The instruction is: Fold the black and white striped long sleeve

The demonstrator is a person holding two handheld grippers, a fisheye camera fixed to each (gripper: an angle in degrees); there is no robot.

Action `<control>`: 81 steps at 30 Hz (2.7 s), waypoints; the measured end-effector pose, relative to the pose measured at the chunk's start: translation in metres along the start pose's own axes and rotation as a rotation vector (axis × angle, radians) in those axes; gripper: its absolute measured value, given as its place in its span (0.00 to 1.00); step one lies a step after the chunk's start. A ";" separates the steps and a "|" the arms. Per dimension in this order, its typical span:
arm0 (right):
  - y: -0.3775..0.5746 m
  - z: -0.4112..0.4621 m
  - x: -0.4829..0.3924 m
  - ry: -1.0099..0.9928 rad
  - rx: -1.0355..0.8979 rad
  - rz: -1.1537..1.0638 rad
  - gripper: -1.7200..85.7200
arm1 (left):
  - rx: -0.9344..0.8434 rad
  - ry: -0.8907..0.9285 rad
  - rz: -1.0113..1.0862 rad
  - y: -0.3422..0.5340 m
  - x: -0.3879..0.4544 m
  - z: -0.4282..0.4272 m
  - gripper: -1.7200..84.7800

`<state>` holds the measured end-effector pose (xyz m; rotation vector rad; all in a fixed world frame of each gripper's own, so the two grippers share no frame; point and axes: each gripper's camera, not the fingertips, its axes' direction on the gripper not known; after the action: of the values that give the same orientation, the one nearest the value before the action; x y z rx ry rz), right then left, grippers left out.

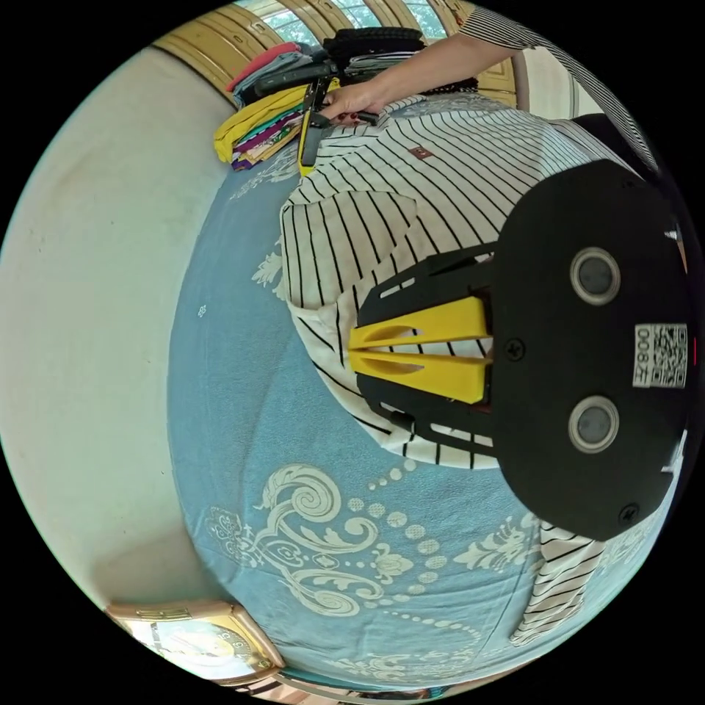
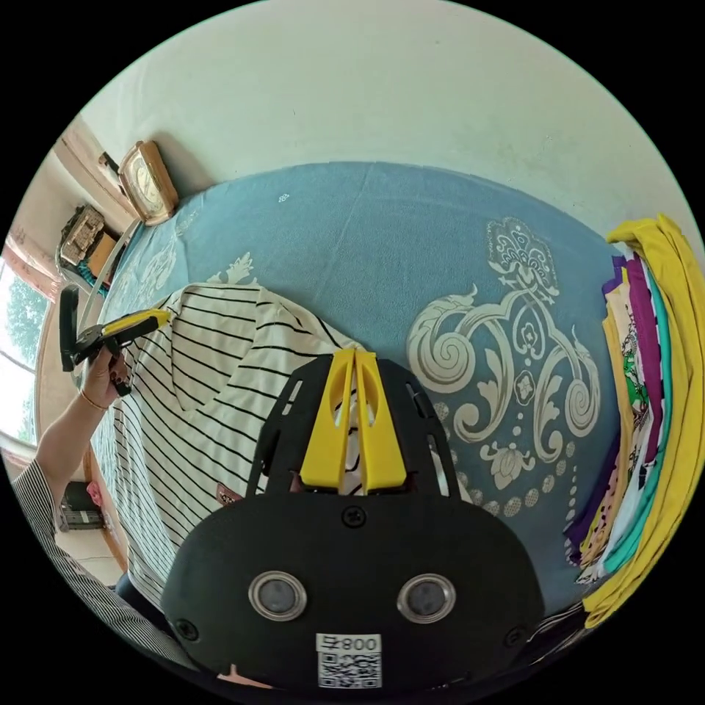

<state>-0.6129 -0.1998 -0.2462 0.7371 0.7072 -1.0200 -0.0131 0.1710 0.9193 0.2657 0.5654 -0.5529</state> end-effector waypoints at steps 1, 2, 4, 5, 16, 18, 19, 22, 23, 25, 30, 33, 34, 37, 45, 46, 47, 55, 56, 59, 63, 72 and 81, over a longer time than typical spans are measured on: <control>0.002 -0.002 0.003 -0.014 -0.002 0.010 0.02 | 0.010 -0.007 0.003 0.002 0.004 -0.003 0.02; 0.009 -0.008 0.009 -0.016 0.019 0.027 0.02 | 0.024 -0.004 0.011 0.007 0.012 -0.008 0.02; 0.027 -0.021 0.014 0.013 0.057 0.037 0.02 | 0.036 0.041 0.026 0.019 0.025 -0.014 0.02; 0.044 -0.032 0.016 -0.003 0.082 0.035 0.02 | 0.037 0.060 0.047 0.029 0.036 -0.015 0.02; 0.395 -0.144 0.033 -0.023 0.523 0.521 0.05 | 0.010 0.199 0.117 0.102 0.148 -0.022 0.03; 0.460 -0.153 0.037 0.039 0.591 0.670 0.08 | -0.044 0.278 0.190 0.113 0.199 -0.013 0.04; 0.471 -0.154 0.038 0.049 0.607 0.687 0.09 | -0.062 0.298 0.210 0.115 0.213 -0.010 0.04; 0.502 -0.155 0.045 0.097 0.617 0.740 0.11 | -0.134 0.404 0.306 0.123 0.287 0.008 0.04; 0.509 -0.152 0.046 0.111 0.599 0.750 0.11 | -0.161 0.436 0.333 0.124 0.315 0.017 0.04; 0.514 -0.145 0.045 0.131 0.552 0.741 0.11 | -0.186 0.474 0.378 0.122 0.354 0.029 0.05; 0.530 -0.138 0.044 0.289 0.417 0.718 0.11 | -0.212 0.598 0.449 0.104 0.452 0.053 0.05; 0.540 -0.126 0.048 0.298 0.359 0.695 0.11 | -0.236 0.654 0.496 0.098 0.503 0.063 0.06; 0.541 -0.124 0.049 0.291 0.352 0.690 0.11 | -0.242 0.658 0.503 0.098 0.513 0.065 0.06; 0.548 -0.112 0.053 0.278 0.295 0.669 0.08 | -0.286 0.722 0.520 0.095 0.555 0.076 0.07; 0.584 -0.115 0.035 0.114 0.422 0.465 0.02 | -0.365 1.143 0.220 0.063 0.603 0.117 0.13; 0.588 -0.116 0.036 0.078 0.444 0.456 0.02 | -0.370 1.166 0.198 0.060 0.605 0.121 0.13; 0.597 -0.116 0.037 0.013 0.477 0.432 0.02 | -0.387 1.191 0.171 0.056 0.610 0.126 0.14; 0.632 -0.100 0.044 -0.129 0.521 0.323 0.02 | -0.446 1.244 0.163 0.034 0.646 0.128 0.14; 0.634 -0.095 0.044 -0.124 0.505 0.308 0.02 | -0.447 1.229 0.169 0.031 0.647 0.126 0.13; 0.640 -0.085 0.043 -0.145 0.479 0.252 0.02 | -0.415 1.192 0.151 0.023 0.642 0.116 0.09; 0.663 -0.073 0.059 -0.182 0.500 0.268 0.03 | -0.404 1.200 0.157 0.014 0.637 0.100 0.06; 0.765 -0.009 0.163 -0.696 0.799 0.624 0.14 | -0.388 1.329 0.121 0.000 0.623 0.059 0.04; 0.777 0.055 0.187 -1.011 0.784 0.605 0.14 | -0.390 1.415 0.133 -0.017 0.619 0.013 0.04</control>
<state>0.1775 -0.0729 -0.2063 0.8803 -0.8028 -0.9238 0.4190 -0.1080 0.5749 0.2923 1.9806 -0.0271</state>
